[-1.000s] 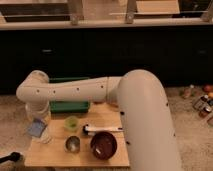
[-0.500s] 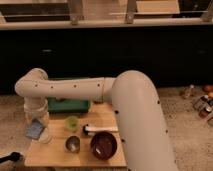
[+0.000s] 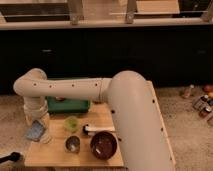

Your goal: Place sponge in paper cup

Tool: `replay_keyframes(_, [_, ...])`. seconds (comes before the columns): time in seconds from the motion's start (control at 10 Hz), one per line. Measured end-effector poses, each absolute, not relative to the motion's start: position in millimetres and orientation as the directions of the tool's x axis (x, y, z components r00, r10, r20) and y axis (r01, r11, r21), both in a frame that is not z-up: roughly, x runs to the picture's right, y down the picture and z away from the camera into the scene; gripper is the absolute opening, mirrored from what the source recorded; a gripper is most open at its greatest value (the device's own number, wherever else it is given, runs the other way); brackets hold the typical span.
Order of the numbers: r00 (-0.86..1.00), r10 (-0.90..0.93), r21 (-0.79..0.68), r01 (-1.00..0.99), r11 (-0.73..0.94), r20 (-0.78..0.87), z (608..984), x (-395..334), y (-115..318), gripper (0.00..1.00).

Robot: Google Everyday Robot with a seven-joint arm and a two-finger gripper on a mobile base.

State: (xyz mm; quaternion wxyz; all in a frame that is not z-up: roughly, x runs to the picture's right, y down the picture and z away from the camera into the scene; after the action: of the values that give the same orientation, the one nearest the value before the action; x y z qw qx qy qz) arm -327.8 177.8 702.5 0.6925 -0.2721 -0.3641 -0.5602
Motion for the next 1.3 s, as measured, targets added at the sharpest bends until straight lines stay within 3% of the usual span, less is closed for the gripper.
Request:
replay_keyframes(0.7, [0.098,-0.567,0.036,0.975,0.221,0.818,703.0,-329.9,179.7,0.76])
replay_keyframes(1.3, [0.104,-0.565,0.032,0.974,0.226,0.818,705.5,-327.2,181.0,0.8])
